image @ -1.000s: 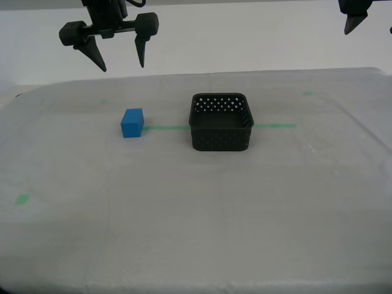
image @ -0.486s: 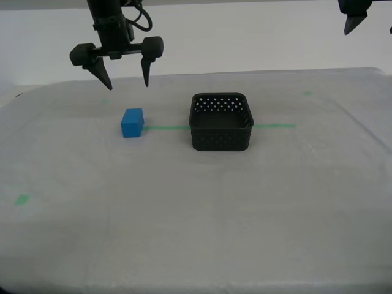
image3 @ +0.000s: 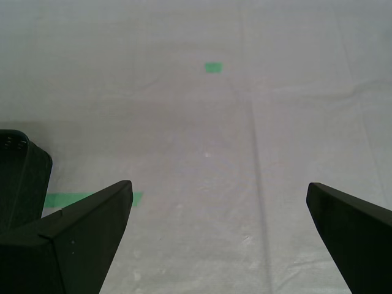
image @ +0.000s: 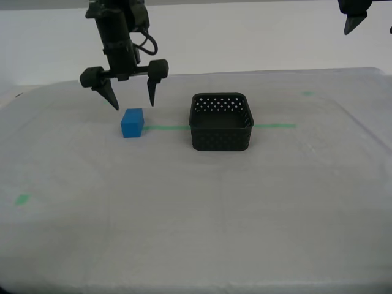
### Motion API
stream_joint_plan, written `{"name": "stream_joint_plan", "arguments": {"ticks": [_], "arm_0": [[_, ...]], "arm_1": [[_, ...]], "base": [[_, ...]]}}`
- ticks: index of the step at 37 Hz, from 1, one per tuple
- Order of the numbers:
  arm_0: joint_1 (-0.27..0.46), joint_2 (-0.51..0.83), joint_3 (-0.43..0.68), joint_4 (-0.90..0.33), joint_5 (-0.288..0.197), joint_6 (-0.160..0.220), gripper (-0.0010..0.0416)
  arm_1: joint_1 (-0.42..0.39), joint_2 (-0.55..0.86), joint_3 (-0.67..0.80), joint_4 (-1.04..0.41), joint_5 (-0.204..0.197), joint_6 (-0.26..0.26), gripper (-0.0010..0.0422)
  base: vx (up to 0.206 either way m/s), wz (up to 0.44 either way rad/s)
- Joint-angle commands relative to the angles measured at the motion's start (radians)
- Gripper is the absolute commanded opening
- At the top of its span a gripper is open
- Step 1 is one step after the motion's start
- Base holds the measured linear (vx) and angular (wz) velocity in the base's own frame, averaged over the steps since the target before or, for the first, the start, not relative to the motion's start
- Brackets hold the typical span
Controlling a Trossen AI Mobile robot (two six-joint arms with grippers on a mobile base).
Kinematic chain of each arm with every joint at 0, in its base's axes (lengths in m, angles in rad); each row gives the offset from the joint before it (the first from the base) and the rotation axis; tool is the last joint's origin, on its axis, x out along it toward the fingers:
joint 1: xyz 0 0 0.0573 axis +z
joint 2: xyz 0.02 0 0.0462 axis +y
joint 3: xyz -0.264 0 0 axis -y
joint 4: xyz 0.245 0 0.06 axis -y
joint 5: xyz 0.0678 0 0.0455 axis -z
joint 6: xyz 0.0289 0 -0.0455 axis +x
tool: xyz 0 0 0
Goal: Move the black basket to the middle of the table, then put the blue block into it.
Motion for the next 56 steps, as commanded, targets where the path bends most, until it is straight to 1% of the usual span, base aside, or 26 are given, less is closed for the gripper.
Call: {"name": "stream_joint_plan", "arguments": {"ticks": [1, 9, 24, 34, 41, 46, 51, 56], "arm_0": [[0.000, 0.000, 0.000, 0.002, 0.003, 0.001, 0.0399], [0.000, 0.000, 0.000, 0.004, 0.003, 0.001, 0.0399], [0.000, 0.000, 0.000, 0.005, 0.003, 0.001, 0.0398], [0.000, 0.000, 0.000, 0.005, 0.003, 0.001, 0.0399], [0.000, 0.000, 0.000, 0.005, 0.003, 0.001, 0.0398], [0.000, 0.000, 0.000, 0.005, 0.003, 0.001, 0.0399], [0.000, 0.000, 0.000, 0.005, 0.003, 0.001, 0.0399], [0.000, 0.000, 0.000, 0.005, 0.003, 0.001, 0.0399]], "arm_1": [[-0.004, 0.020, -0.002, 0.006, 0.002, -0.001, 0.0401], [-0.003, 0.046, -0.002, 0.026, -0.006, -0.011, 0.0401], [-0.005, 0.082, -0.013, 0.072, -0.015, -0.014, 0.0401], [-0.005, 0.081, -0.028, 0.089, -0.019, -0.014, 0.0400], [-0.005, 0.081, -0.041, 0.095, -0.021, -0.026, 0.0400], [-0.005, 0.081, -0.043, 0.096, -0.021, -0.021, 0.0400], [-0.005, 0.081, -0.047, 0.097, -0.021, -0.021, 0.0379], [-0.005, 0.081, -0.051, 0.098, -0.021, -0.019, 0.0335]], "base": [[0.000, 0.000], [0.000, 0.000], [0.000, 0.000], [0.000, 0.000], [0.000, 0.000], [0.000, 0.000], [0.000, 0.000], [0.000, 0.000]]}}
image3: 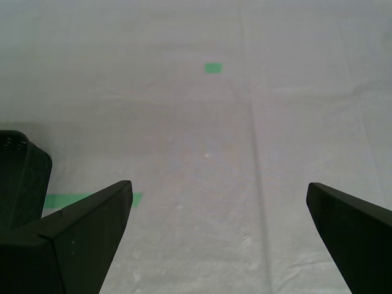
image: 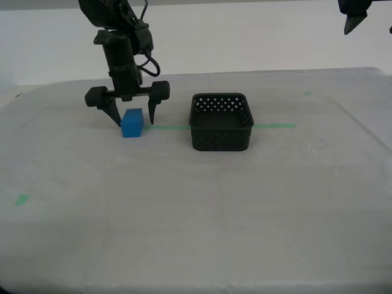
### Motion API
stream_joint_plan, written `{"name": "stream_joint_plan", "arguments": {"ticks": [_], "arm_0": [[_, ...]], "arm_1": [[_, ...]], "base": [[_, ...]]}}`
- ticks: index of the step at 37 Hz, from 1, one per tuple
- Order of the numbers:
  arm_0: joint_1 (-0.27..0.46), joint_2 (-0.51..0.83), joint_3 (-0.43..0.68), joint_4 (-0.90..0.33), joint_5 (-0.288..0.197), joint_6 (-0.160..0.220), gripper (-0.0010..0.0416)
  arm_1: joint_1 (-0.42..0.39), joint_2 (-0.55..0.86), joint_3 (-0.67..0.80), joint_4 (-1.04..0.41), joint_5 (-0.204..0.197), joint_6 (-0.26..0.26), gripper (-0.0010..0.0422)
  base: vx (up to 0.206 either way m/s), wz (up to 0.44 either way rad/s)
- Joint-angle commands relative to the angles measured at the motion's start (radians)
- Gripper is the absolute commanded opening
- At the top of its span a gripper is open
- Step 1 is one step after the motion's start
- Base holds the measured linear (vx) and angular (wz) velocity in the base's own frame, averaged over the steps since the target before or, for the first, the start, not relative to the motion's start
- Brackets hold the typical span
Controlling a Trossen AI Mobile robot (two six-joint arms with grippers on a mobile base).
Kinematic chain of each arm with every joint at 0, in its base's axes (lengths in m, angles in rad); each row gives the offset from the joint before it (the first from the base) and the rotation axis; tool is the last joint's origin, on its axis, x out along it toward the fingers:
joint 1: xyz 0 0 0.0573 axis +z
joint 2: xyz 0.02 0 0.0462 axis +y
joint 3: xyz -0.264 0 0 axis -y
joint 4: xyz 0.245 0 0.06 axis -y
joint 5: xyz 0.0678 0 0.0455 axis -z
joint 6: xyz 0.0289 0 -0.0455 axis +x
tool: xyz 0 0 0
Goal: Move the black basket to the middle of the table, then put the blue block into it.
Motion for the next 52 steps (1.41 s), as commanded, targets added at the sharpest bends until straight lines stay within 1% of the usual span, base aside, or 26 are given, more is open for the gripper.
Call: {"name": "stream_joint_plan", "arguments": {"ticks": [1, 9, 14, 21, 25, 27, 29, 30, 33, 34, 37, 52], "arm_0": [[0.000, 0.000, 0.000, 0.003, 0.003, 0.001, 0.0398], [0.000, 0.000, 0.000, 0.003, 0.003, 0.001, 0.0399], [0.000, 0.000, 0.000, 0.003, 0.003, 0.001, 0.0398], [0.000, 0.000, 0.000, 0.003, 0.003, 0.001, 0.0399], [0.000, 0.000, 0.000, 0.003, 0.003, 0.001, 0.0399], [0.000, 0.000, 0.000, 0.003, 0.003, 0.001, 0.0398], [0.000, 0.000, 0.000, 0.003, 0.003, 0.001, 0.0399], [0.000, 0.000, 0.000, 0.003, 0.003, 0.001, 0.0399], [0.000, 0.000, 0.000, 0.002, 0.003, 0.001, 0.0399], [0.000, 0.000, 0.000, 0.003, 0.003, 0.001, 0.0399], [0.000, 0.000, 0.000, 0.003, 0.003, 0.001, 0.0399], [0.000, 0.000, 0.000, 0.003, 0.003, 0.001, 0.0398]], "arm_1": [[0.000, 0.000, -0.002, -0.002, -0.002, 0.002, 0.0325], [0.000, 0.000, -0.002, 0.000, -0.003, 0.004, 0.0228], [0.000, 0.000, -0.002, -0.001, -0.028, 0.003, 0.0164], [0.000, 0.000, -0.002, -0.014, -0.037, 0.001, 0.0072], [0.000, 0.000, -0.002, -0.014, -0.056, 0.002, 0.0020], [0.000, 0.000, -0.002, -0.014, -0.059, 0.002, -0.0006], [0.000, 0.000, -0.002, -0.015, -0.063, 0.002, 0.0003], [0.000, 0.000, -0.002, -0.015, -0.072, 0.002, 0.0006], [-0.001, 0.000, -0.002, -0.015, -0.095, -0.002, 0.0001], [-0.001, 0.000, -0.002, -0.016, -0.097, -0.002, -0.0004], [-0.001, -0.001, -0.002, -0.024, -0.108, -0.002, 0.0002], [-0.002, -0.018, 0.000, -0.033, -0.110, -0.004, -0.0001]], "base": [[0.000, 0.000], [0.000, 0.000], [0.000, 0.000], [0.000, 0.000], [0.000, 0.000], [0.000, 0.000], [0.000, 0.000], [0.000, 0.000], [0.000, 0.000], [0.000, 0.000], [0.000, 0.000], [0.000, 0.000]]}}
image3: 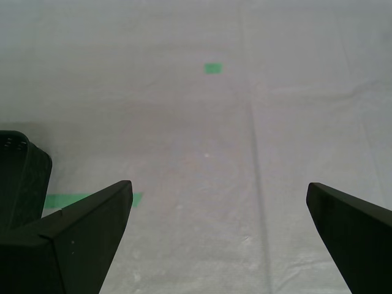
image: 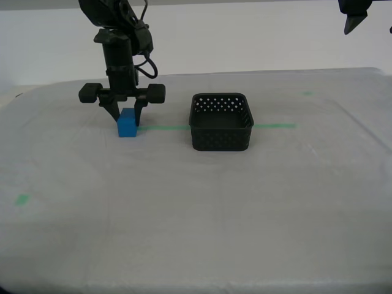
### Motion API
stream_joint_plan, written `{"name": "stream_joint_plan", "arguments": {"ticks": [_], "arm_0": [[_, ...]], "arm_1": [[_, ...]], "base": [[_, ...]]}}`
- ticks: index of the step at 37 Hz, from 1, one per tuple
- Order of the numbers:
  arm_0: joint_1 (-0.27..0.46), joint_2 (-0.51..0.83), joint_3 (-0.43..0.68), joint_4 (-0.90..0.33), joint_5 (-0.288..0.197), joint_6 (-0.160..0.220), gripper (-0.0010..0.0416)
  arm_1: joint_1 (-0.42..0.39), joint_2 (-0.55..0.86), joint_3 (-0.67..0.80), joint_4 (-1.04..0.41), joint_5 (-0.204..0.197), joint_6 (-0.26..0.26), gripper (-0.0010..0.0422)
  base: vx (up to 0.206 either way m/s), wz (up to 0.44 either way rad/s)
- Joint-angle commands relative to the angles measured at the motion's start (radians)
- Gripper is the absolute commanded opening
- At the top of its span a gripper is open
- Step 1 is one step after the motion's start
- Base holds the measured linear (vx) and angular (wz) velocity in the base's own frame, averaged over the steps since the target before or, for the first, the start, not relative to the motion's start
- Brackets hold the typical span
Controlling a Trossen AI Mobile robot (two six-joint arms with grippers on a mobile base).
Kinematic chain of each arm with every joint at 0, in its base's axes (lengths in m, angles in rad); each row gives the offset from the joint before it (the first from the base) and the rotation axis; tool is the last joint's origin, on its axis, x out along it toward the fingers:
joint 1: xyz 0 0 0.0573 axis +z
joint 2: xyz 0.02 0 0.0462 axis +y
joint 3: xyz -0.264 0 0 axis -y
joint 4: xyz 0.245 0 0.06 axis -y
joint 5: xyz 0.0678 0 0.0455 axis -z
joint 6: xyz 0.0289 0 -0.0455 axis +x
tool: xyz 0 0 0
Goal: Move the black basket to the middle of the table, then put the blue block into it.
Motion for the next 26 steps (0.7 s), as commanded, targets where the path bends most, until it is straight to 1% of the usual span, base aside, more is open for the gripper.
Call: {"name": "stream_joint_plan", "arguments": {"ticks": [1, 7, 11, 13, 15, 20, 26], "arm_0": [[0.000, 0.000, 0.000, 0.002, 0.003, 0.001, 0.0398], [0.000, 0.000, 0.000, 0.003, 0.003, 0.001, 0.0399], [0.000, 0.000, 0.000, 0.003, 0.003, 0.001, 0.0399], [0.000, 0.000, 0.000, 0.002, 0.003, 0.001, 0.0398], [0.000, 0.000, 0.000, 0.003, 0.003, 0.001, 0.0399], [0.000, 0.000, 0.000, 0.003, 0.003, 0.001, 0.0399], [0.000, 0.000, 0.000, 0.003, 0.003, 0.001, 0.0398]], "arm_1": [[-0.002, -0.015, 0.002, -0.006, -0.004, -0.004, -0.0001], [-0.008, -0.058, 0.002, -0.007, -0.004, -0.010, -0.0001], [-0.026, -0.099, 0.002, -0.011, -0.002, -0.031, -0.0001], [-0.041, -0.121, 0.002, -0.012, 0.004, -0.046, -0.0001], [-0.062, -0.141, 0.002, -0.013, 0.002, -0.070, -0.0001], [-0.115, -0.179, 0.005, -0.014, -0.025, -0.136, -0.0001], [-0.179, -0.191, 0.019, -0.014, -0.017, -0.173, 0.0000]], "base": [[0.000, 0.000], [0.000, 0.000], [0.000, 0.000], [0.000, 0.000], [0.000, 0.000], [0.000, 0.000], [0.000, 0.000]]}}
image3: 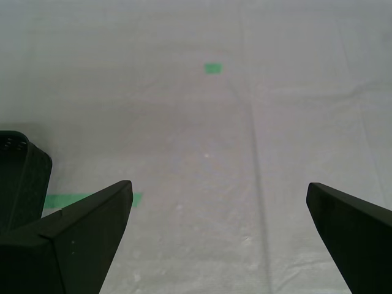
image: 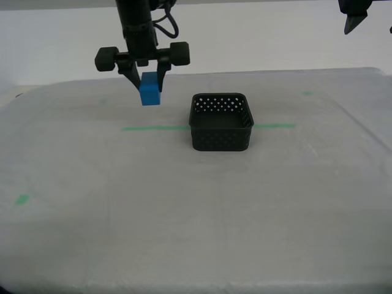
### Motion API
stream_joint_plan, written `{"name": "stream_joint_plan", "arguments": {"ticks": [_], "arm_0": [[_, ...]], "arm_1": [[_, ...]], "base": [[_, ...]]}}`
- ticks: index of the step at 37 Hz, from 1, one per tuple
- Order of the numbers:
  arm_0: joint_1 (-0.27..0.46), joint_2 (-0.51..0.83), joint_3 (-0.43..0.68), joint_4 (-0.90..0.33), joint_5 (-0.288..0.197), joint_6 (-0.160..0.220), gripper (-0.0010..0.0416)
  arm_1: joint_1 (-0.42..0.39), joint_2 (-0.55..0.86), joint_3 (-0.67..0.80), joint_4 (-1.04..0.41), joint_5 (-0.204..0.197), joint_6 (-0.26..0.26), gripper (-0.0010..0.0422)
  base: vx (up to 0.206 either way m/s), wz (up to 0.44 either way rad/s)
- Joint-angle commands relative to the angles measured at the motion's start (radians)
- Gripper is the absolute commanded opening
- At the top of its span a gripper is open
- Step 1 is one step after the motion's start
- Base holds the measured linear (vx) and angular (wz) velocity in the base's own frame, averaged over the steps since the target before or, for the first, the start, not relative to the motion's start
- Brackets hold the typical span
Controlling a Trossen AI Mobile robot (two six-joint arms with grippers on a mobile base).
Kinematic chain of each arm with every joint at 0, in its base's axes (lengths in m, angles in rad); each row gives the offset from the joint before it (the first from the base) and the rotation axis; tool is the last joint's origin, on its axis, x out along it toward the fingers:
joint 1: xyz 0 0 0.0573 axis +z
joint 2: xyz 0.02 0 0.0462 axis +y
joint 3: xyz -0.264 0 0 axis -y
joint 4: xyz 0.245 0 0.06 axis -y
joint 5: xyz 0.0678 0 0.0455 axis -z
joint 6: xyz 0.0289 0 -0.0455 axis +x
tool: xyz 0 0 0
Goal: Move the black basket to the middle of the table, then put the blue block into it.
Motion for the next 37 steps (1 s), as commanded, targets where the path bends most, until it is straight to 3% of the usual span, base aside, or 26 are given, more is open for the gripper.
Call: {"name": "stream_joint_plan", "arguments": {"ticks": [1, 8, 14, 37], "arm_0": [[0.001, 0.000, 0.000, 0.002, 0.003, 0.001, 0.0399], [0.001, 0.000, 0.000, 0.002, 0.003, 0.001, 0.0398], [0.001, 0.000, 0.000, 0.002, 0.003, 0.001, 0.0399], [0.001, 0.000, 0.000, 0.002, 0.003, 0.001, 0.0398]], "arm_1": [[-0.040, -0.002, 0.013, 0.006, 0.000, -0.031, 0.0000], [-0.117, -0.002, 0.014, 0.077, -0.001, -0.113, -0.0001], [-0.169, 0.000, 0.014, 0.114, 0.022, -0.177, -0.0001], [-0.224, 0.000, 0.043, 0.124, 0.024, -0.182, -0.0001]], "base": [[0.000, 0.000], [0.000, 0.000], [0.000, 0.000], [0.000, 0.000]]}}
